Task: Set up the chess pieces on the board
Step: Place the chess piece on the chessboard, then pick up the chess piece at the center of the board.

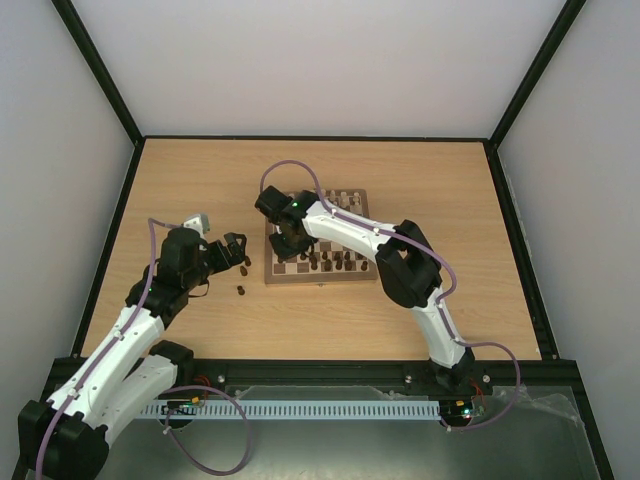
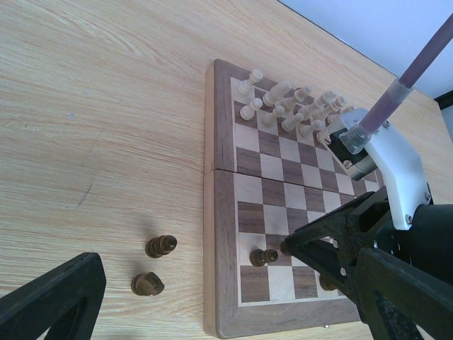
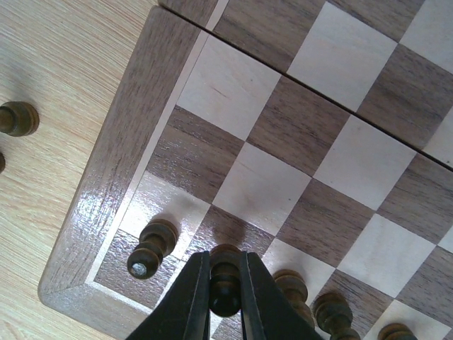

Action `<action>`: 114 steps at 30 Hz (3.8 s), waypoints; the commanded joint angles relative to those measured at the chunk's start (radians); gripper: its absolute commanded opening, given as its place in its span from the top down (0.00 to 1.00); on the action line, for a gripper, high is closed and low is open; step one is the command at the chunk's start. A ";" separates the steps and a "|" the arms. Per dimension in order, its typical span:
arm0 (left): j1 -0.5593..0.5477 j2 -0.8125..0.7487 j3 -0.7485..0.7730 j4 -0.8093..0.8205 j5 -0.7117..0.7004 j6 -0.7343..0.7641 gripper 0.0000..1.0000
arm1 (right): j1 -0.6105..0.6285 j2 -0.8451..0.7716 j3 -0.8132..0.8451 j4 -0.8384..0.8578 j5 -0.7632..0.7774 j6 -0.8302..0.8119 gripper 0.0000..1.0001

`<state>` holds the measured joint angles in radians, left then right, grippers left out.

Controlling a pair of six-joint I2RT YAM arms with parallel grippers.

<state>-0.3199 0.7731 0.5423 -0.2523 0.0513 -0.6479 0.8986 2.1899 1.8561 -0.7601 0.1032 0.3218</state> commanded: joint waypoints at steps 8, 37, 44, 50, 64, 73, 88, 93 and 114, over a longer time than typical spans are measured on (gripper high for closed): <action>0.005 0.003 -0.003 0.021 -0.007 -0.007 0.01 | 0.008 0.003 -0.017 -0.015 -0.020 0.008 0.91; 0.005 -0.003 -0.004 0.017 -0.005 -0.008 0.01 | 0.007 0.019 -0.033 -0.005 -0.025 0.009 0.80; 0.005 0.000 0.000 0.017 -0.007 -0.006 0.01 | 0.007 -0.001 -0.016 -0.017 -0.017 0.009 0.74; 0.007 0.029 0.019 0.001 -0.017 -0.011 0.01 | 0.008 -0.079 0.001 -0.004 -0.021 0.009 0.47; 0.007 0.108 0.090 -0.120 -0.058 -0.043 0.01 | -0.002 -0.385 -0.257 0.151 -0.004 0.022 0.31; 0.007 0.221 0.105 -0.099 -0.071 -0.065 0.01 | -0.006 -0.357 -0.312 0.201 -0.051 0.030 0.33; 0.006 0.437 0.178 -0.064 -0.151 -0.012 0.17 | -0.007 -0.392 -0.353 0.196 -0.056 0.033 0.33; -0.009 0.499 0.193 -0.053 -0.164 0.009 0.47 | -0.007 -0.413 -0.359 0.194 -0.057 0.033 0.33; -0.160 0.658 0.240 -0.080 -0.300 0.038 0.65 | -0.005 -0.409 -0.358 0.199 -0.069 0.028 0.33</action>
<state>-0.4732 1.4124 0.7601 -0.3214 -0.2012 -0.6174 0.8951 1.8046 1.5059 -0.5472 0.0437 0.3477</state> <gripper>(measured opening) 0.364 0.668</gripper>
